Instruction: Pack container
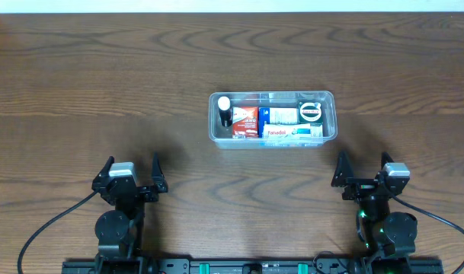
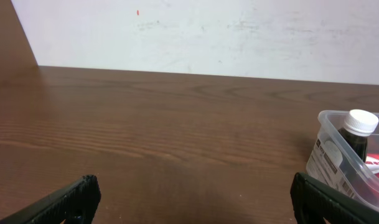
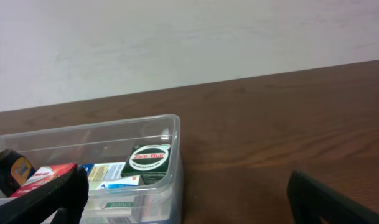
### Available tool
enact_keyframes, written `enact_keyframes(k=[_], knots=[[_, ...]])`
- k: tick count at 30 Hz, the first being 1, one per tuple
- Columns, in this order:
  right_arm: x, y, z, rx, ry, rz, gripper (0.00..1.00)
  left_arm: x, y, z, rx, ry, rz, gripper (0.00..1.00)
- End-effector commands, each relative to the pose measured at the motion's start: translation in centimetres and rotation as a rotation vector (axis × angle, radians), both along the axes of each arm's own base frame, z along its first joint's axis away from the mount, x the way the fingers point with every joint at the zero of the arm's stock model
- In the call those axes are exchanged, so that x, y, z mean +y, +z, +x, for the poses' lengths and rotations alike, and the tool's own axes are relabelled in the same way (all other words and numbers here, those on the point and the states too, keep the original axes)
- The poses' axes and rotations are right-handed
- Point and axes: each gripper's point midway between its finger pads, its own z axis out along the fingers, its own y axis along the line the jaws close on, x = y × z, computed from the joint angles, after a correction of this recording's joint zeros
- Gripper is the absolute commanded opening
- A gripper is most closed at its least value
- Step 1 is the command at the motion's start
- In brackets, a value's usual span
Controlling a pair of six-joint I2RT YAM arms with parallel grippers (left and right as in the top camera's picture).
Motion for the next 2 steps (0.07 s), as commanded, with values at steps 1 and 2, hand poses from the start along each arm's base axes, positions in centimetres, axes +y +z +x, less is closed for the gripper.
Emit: enact_keyframes(k=[1, 2], knots=[[0.2, -0.08, -0.03, 0.0, 0.01, -0.014, 0.99, -0.13, -1.77, 0.07, 0.037, -0.013, 0.016, 0.98], [0.2, -0.08, -0.03, 0.0, 0.01, -0.014, 0.99, -0.13, -1.76, 0.07, 0.037, -0.013, 0.016, 0.98]])
